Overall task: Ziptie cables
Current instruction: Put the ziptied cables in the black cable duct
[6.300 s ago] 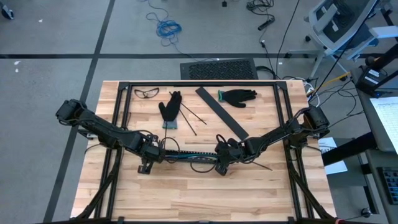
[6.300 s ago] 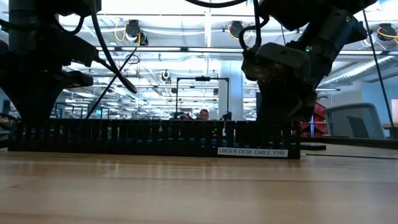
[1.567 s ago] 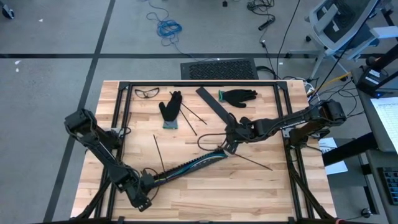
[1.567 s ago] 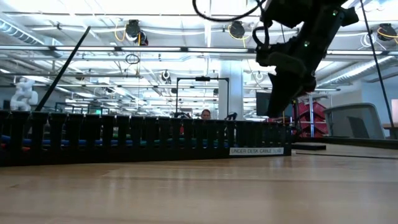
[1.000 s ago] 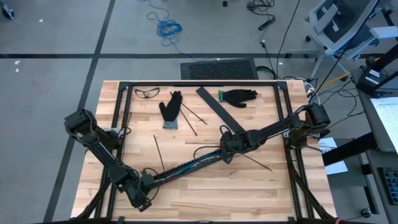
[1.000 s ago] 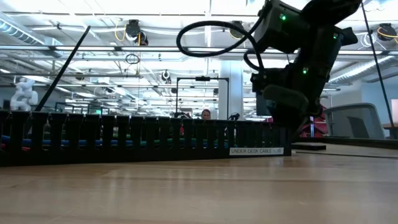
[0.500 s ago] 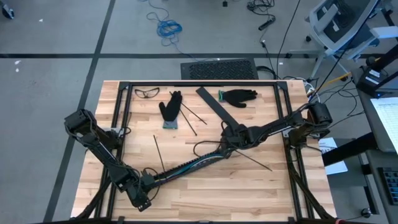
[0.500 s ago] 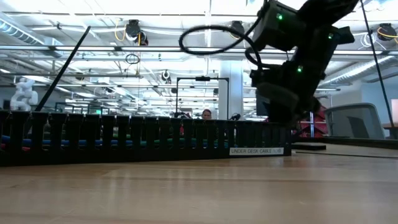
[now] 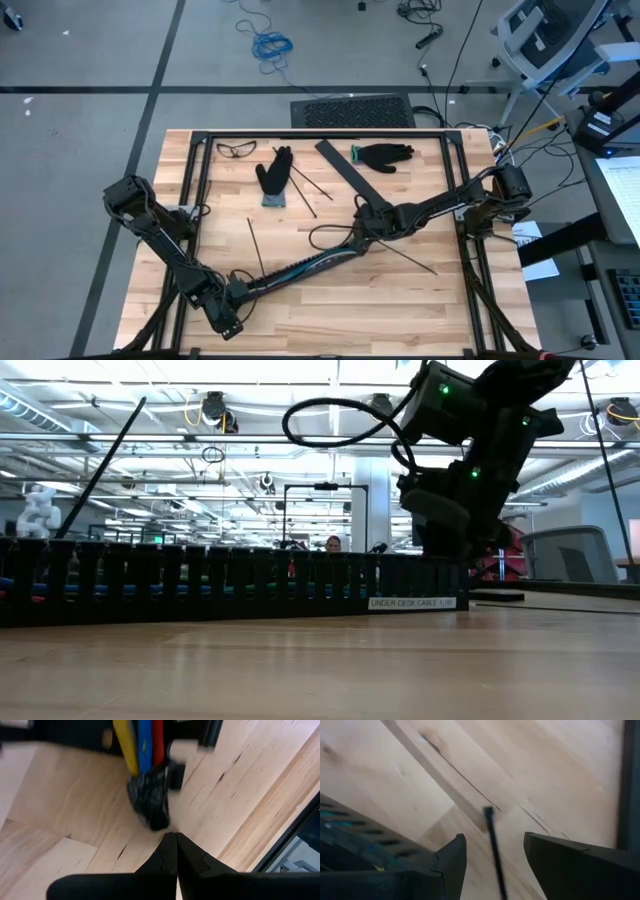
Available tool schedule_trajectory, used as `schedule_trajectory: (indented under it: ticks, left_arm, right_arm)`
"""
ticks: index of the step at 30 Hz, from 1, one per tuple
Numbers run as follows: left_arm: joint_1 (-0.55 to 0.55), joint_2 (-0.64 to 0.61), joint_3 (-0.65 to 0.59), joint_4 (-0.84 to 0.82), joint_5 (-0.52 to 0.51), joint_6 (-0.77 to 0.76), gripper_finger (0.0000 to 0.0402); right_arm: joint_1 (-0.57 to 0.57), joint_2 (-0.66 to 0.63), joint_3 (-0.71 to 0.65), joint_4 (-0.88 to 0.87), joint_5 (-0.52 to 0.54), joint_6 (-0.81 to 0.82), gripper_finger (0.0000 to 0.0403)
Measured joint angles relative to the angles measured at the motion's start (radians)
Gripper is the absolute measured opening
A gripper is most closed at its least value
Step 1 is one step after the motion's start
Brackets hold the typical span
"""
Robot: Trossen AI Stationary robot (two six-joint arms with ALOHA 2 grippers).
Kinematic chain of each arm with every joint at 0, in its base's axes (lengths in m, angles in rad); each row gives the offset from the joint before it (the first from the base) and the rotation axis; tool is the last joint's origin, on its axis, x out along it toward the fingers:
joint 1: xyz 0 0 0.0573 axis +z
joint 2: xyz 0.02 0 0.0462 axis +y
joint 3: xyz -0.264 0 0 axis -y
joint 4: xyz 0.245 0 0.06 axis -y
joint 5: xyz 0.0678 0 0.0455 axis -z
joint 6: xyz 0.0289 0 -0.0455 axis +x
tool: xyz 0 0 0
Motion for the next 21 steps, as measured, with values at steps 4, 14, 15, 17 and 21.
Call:
schedule_trajectory:
  ticks: [4,14,15,17,21]
  left_arm:
    - [0.0,0.0,0.0,0.0,0.0,-0.001,0.0]
    - [0.0,0.0,0.0,0.0,0.002,0.0,0.0]
    - [0.0,0.0,0.0,0.0,0.002,0.0,0.0]
    - [0.0,0.0,0.0,0.0,0.002,0.0,0.0]
    - [0.004,0.001,0.0,0.0,-0.002,0.021,0.0]
  right_arm:
    - [0.001,0.0,0.0,0.022,-0.011,0.043,0.0192]
    - [0.018,0.058,0.006,0.023,-0.009,0.092,0.0192]
    - [0.021,0.064,0.006,0.025,-0.008,0.099,0.0192]
    - [0.026,0.071,0.006,0.031,-0.003,0.101,0.0192]
    - [0.027,0.072,0.005,0.062,-0.033,0.107,0.0192]
